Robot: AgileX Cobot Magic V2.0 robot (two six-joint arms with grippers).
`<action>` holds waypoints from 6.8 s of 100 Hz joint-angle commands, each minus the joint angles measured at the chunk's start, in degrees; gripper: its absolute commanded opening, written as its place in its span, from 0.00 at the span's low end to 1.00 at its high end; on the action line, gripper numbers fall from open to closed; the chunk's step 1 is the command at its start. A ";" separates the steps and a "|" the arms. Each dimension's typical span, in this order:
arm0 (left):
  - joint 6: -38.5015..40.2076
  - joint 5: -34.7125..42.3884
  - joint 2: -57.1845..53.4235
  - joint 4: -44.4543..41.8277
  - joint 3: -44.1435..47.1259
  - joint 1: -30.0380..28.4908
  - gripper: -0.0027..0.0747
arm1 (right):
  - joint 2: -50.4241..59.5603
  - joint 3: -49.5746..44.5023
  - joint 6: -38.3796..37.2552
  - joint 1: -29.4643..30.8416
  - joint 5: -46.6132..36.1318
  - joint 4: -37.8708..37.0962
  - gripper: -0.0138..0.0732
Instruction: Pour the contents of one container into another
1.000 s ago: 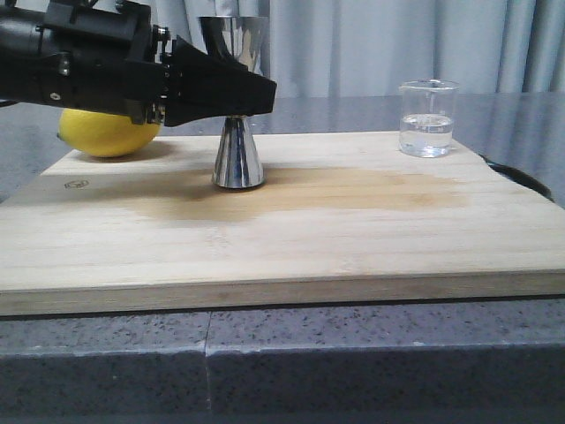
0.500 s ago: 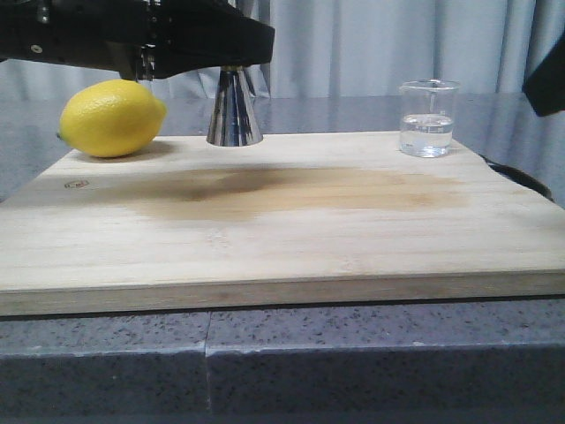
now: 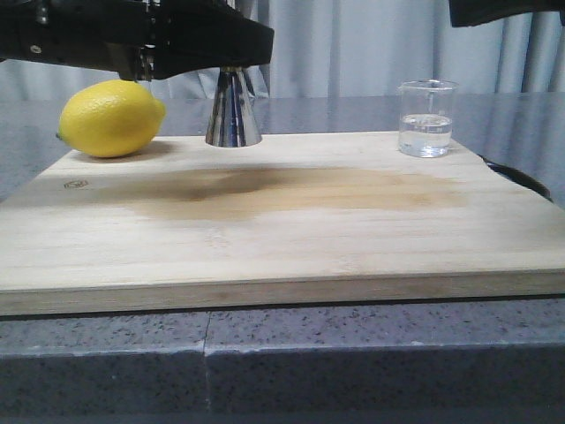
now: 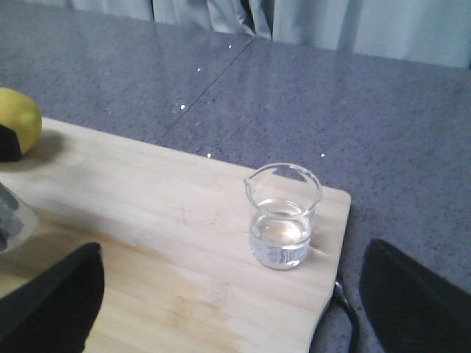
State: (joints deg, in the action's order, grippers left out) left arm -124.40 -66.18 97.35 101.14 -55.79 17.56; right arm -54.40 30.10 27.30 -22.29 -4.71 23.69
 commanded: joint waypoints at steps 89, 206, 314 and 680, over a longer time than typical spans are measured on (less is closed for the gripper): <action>0.81 -5.85 -2.84 4.74 -1.68 0.49 0.32 | -26.56 -2.87 -32.05 7.89 -42.58 -30.83 0.87; 0.81 -5.85 -2.84 4.74 -1.68 0.49 0.32 | -35.76 6.32 -35.63 11.20 -39.62 -44.32 0.45; 0.81 -5.85 -2.84 4.74 -1.68 0.49 0.32 | -15.61 31.71 -55.79 -13.52 23.52 -66.44 0.45; 0.81 -5.85 -2.84 4.74 -1.68 0.49 0.32 | -28.89 54.54 7.65 -28.28 49.76 -73.62 0.45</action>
State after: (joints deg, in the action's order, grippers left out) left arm -124.01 -66.18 97.35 101.14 -55.79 17.65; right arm -85.25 82.47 33.72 -50.61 47.45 -46.68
